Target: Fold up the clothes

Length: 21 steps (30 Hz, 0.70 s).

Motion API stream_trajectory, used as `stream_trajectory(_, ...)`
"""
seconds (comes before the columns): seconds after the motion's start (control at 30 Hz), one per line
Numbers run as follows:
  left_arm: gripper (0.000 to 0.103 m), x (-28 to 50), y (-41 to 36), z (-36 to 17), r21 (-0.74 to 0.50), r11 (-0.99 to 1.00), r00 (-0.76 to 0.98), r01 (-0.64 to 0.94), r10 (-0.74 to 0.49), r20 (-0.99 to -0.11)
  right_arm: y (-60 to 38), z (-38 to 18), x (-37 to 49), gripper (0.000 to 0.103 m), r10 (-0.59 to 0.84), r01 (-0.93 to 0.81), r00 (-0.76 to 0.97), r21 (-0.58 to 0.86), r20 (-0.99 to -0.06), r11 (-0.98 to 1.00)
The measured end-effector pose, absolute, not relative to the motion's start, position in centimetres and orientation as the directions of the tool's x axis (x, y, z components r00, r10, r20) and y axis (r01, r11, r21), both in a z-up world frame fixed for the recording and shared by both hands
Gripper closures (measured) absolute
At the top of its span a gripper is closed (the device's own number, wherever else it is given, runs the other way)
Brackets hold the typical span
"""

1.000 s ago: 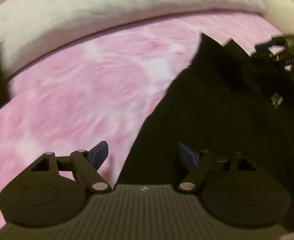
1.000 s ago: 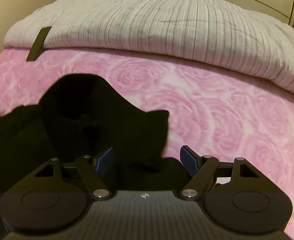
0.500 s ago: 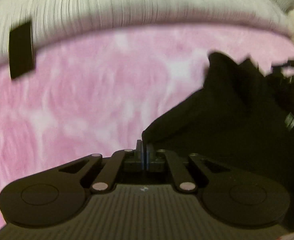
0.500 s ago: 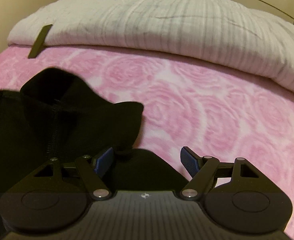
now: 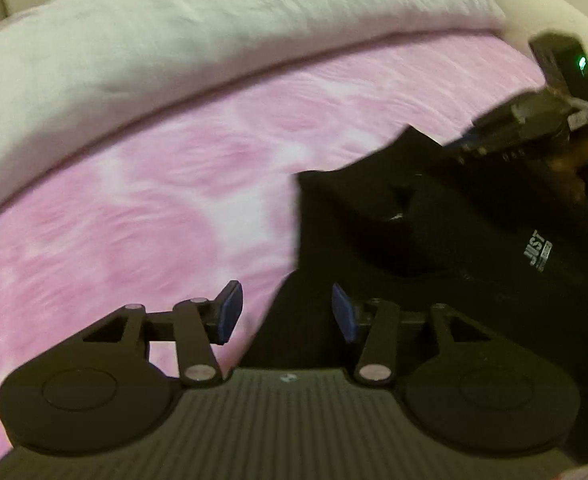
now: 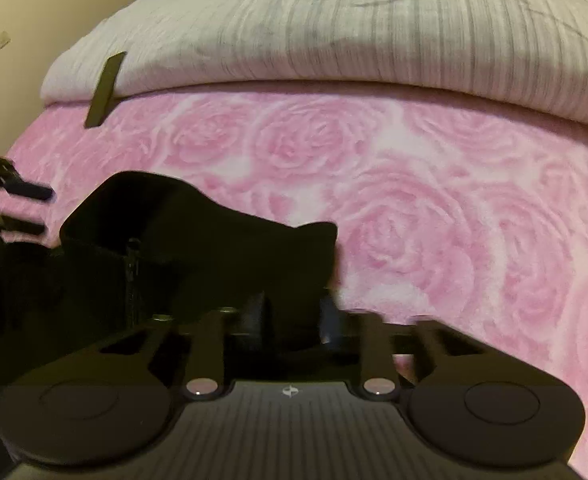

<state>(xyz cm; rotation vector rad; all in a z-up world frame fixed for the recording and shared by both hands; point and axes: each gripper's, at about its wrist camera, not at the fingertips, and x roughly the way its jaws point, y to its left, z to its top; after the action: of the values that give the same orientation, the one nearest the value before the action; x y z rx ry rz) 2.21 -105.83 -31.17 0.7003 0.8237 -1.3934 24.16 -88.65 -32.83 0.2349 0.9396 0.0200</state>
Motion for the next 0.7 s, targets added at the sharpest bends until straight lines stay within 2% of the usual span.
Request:
stream_trajectory(0.1,0.055,1.5,-108.2,-32.4,-0.066,0.089,-0.004,0.994,-0.562,-0.827,-88.9,-30.2,25.1,0.103,0.009,0.084,0.67,0.088,-0.742,0.993)
stream_trajectory(0.17,0.053,1.4,-109.2,-33.0,-0.069,0.132,0.018,0.989,-0.565,-0.825,-89.7,-29.4,26.1,0.103,-0.017,0.105,0.693,0.078,-0.721,0.991)
stream_trajectory(0.23,0.054,1.2,-110.1,-33.5,-0.07,0.167,0.035,0.983,-0.558,-0.829,-90.5,-30.1,26.8,0.102,-0.017,0.14,0.672,0.105,-0.741,0.985)
stream_trajectory(0.27,0.055,1.2,-110.5,-33.8,-0.069,0.168,0.036,0.983,-0.551,-0.834,-90.6,-30.7,26.8,0.096,-0.029,0.161,0.661,0.105,-0.749,0.981)
stream_trajectory(0.3,0.058,1.1,-110.9,-34.0,-0.061,0.165,0.038,0.984,-0.54,-0.841,-90.8,-31.0,26.5,0.08,-0.043,0.183,0.655,0.103,-0.754,0.978)
stream_trajectory(0.33,0.063,1.1,-111.2,-34.5,-0.056,0.156,0.035,0.986,-0.525,-0.85,-91.0,-31.2,25.9,0.077,-0.056,0.204,0.657,0.106,-0.752,0.973)
stream_trajectory(0.4,0.063,1.0,-111.5,-34.9,-0.041,0.153,0.046,0.987,-0.522,-0.852,-91.1,-30.8,24.1,0.063,-0.068,0.221,0.682,0.116,-0.728,0.968)
stream_trajectory(0.47,0.06,0.9,-111.9,-35.0,-0.022,0.172,0.072,0.985,-0.52,-0.851,-91.1,-30.5,22.4,0.054,-0.075,0.225,0.692,0.117,-0.718,0.967)
stream_trajectory(0.5,0.06,0.9,-112.1,-35.2,-0.02,0.188,0.082,0.982,-0.517,-0.852,-91.1,-30.7,21.6,0.05,-0.07,0.221,0.682,0.115,-0.728,0.968)
stream_trajectory(0.57,0.059,0.7,-112.4,-35.4,-0.009,0.204,0.099,0.979,-0.511,-0.854,-91.1,-31.5,20.1,0.05,-0.058,0.201,0.645,0.096,-0.762,0.975)
stream_trajectory(0.67,0.059,0.4,-112.1,-35.0,0.0,0.215,0.112,0.977,-0.509,-0.854,-92.2,-32.7,18.1,0.05,-0.161,0.252,0.583,-0.012,-0.796,0.968)
stream_trajectory(0.7,0.059,0.4,-111.8,-34.8,0.002,0.222,0.118,0.975,-0.508,-0.853,-92.9,-32.8,17.2,0.045,-0.175,0.283,0.58,-0.005,-0.796,0.959)
